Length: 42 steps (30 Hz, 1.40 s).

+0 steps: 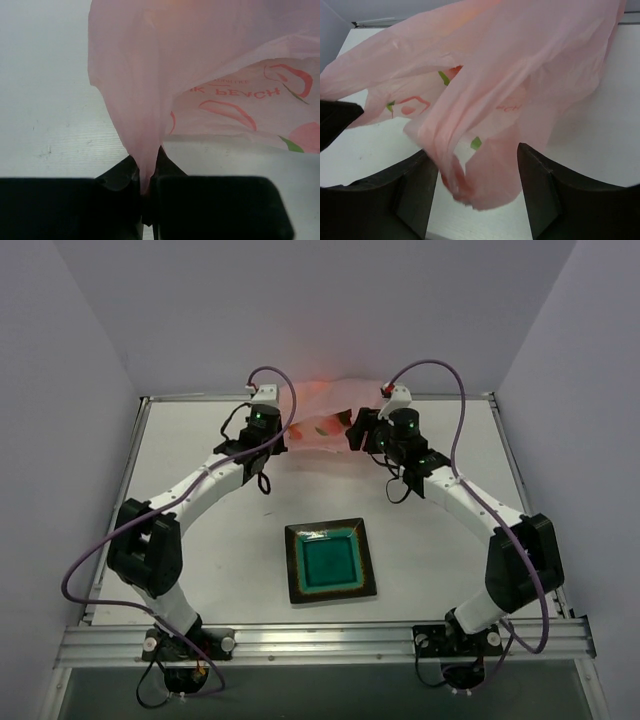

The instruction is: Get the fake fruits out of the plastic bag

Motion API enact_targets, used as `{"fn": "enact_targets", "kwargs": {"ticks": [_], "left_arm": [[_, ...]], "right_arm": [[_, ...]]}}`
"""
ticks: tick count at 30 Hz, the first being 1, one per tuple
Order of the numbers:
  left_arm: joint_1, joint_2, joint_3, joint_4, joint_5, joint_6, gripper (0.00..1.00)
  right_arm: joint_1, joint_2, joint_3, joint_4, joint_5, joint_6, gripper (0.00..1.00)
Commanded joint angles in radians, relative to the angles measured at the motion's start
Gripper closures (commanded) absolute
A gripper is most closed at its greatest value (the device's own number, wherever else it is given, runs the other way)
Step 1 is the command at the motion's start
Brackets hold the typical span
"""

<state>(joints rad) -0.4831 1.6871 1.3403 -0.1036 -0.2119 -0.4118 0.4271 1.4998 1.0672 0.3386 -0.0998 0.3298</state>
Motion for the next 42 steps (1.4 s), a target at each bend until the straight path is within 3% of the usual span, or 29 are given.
{"fn": "enact_targets", "kwargs": {"ticks": [1, 3, 4, 5, 10, 18, 28, 35, 42], "left_arm": [[0.003, -0.065, 0.013, 0.045, -0.006, 0.005, 0.98], [0.003, -0.098, -0.012, 0.062, 0.005, -0.004, 0.98], [0.003, -0.131, -0.021, 0.061, 0.015, -0.015, 0.98], [0.005, -0.148, -0.032, 0.058, 0.023, -0.019, 0.98], [0.005, -0.297, -0.014, 0.039, 0.058, -0.019, 0.98], [0.006, -0.378, 0.068, -0.056, 0.097, -0.012, 0.98], [0.072, -0.402, 0.043, -0.074, 0.140, -0.070, 0.98], [0.077, -0.412, -0.081, -0.015, 0.170, -0.124, 0.97], [0.078, -0.356, 0.091, -0.079, 0.163, -0.087, 0.98]], "right_arm": [[0.006, 0.080, 0.086, 0.034, 0.051, -0.051, 0.44], [0.006, 0.105, 0.092, 0.106, 0.049, -0.052, 0.56], [0.004, 0.131, 0.121, 0.100, 0.046, -0.058, 0.88], [0.006, 0.140, 0.151, 0.079, 0.046, -0.063, 0.99], [0.019, 0.058, 0.264, 0.000, 0.002, -0.057, 1.00], [-0.007, -0.044, 0.376, -0.130, 0.022, -0.087, 1.00], [-0.080, -0.065, 0.386, -0.161, -0.071, -0.026, 1.00], [-0.116, -0.027, 0.243, -0.128, -0.058, -0.031, 1.00], [-0.113, -0.007, 0.445, -0.138, -0.071, -0.031, 1.00]]}}
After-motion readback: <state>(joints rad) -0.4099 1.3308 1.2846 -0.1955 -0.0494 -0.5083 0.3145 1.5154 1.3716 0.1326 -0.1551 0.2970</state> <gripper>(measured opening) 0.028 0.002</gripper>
